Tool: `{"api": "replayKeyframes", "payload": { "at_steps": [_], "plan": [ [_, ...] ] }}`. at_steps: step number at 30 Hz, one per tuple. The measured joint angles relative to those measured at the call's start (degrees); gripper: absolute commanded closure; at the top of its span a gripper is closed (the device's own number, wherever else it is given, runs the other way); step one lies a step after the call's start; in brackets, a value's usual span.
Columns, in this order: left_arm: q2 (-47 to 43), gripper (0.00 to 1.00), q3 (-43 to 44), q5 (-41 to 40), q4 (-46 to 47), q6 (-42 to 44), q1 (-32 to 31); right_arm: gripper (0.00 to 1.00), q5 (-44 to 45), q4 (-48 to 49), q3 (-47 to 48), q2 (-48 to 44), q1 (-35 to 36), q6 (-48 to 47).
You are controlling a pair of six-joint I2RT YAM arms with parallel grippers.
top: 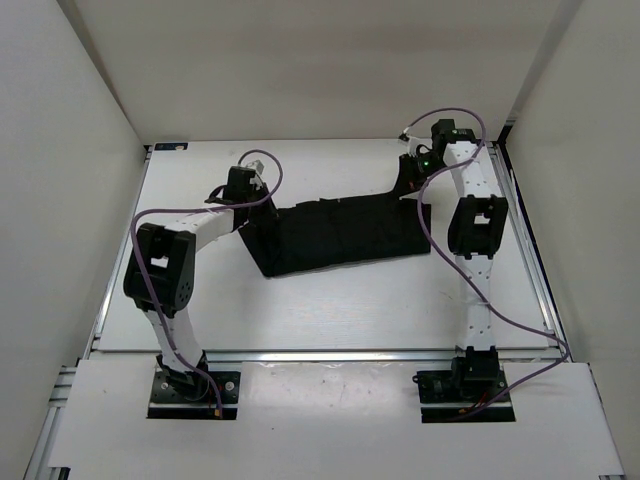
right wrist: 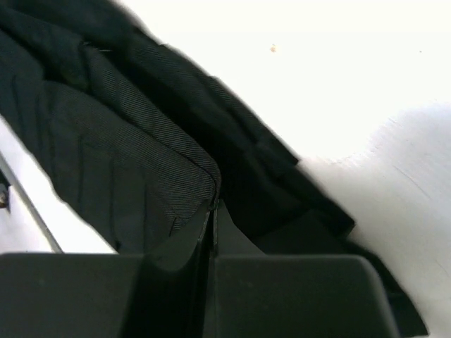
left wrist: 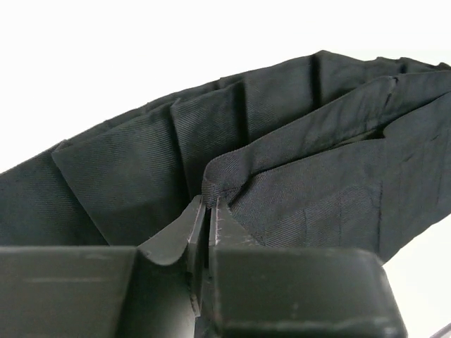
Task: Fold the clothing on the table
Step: Fold the skirt
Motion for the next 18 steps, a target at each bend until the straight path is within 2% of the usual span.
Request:
{"api": "replayKeyframes", "payload": {
  "at_steps": [1, 2, 3, 4, 5, 6, 7, 8, 9, 11, 13, 15, 16, 17, 18],
  "plan": [
    [0.48, 0.68, 0.0, 0.0, -0.33, -0.02, 0.07, 0.88, 0.68, 0.15, -0.02, 0.55, 0.07, 0.44],
    [0.83, 0.6, -0.02, 0.0, -0.48, 0.24, 0.09, 0.79, 1.33, 0.26, -0.02, 0.96, 0.13, 1.03],
    [1.14, 0.49, -0.02, 0.0, -0.7, 0.0, 0.09, 0.65, 2.4, 0.39, -0.02, 1.27, 0.22, 1.64],
    [1.29, 0.32, -0.02, -0.15, -1.07, 0.04, 0.2, 0.53, 3.89, 0.81, -0.02, 1.53, 0.31, 2.36],
    [1.33, 0.27, -0.02, -0.44, -1.55, 0.0, 0.37, 0.43, 5.6, 1.33, -0.02, 1.66, 0.35, 2.78],
    [1.33, 0.19, -0.02, -0.81, -2.05, 0.37, 0.55, 0.27, 7.08, 1.73, 0.0, 1.73, 0.35, 3.52],
    [1.33, 0.07, 0.0, -1.42, -2.49, 0.61, 0.76, 0.13, 8.83, 2.1, 0.15, 1.73, 0.35, 4.46],
    [1.31, 0.01, 0.09, -2.29, -2.89, 0.92, 0.92, 0.03, 10.49, 2.54, 0.63, 1.73, 0.28, 5.2],
    [1.2, 0.01, 0.13, -3.13, -3.15, 1.38, 1.05, 0.03, 11.82, 3.13, 1.31, 1.73, 0.13, 5.95],
    [0.28, 0.01, 0.17, -4.96, -3.61, 1.57, 1.53, 0.07, 13.75, 4.2, 3.85, 1.73, -0.46, 7.06],
    [-1.18, 0.01, 0.72, -6.08, -3.72, 1.6, 1.7, 0.33, 13.79, 5.03, 6.95, 1.73, -1.38, 7.69],
    [-2.34, 0.02, 2.56, -6.21, -3.28, 1.51, 1.66, 1.0, 10.34, 5.27, 10.16, 1.7, -2.71, 7.23],
    [-2.62, 0.01, 4.31, -5.97, -3.23, 1.55, 1.18, 1.0, 7.89, 5.14, 11.28, 1.55, -3.45, 6.91],
    [-2.64, 0.08, 6.14, -5.4, -2.64, 1.6, 0.37, 1.0, 5.68, 4.48, 11.8, 1.27, -4.02, 6.34],
    [-2.64, 0.24, 7.78, -4.13, -1.73, 1.6, -0.7, 1.0, 3.63, 3.08, 11.93, 1.11, -4.63, 4.85]
  ]
}}
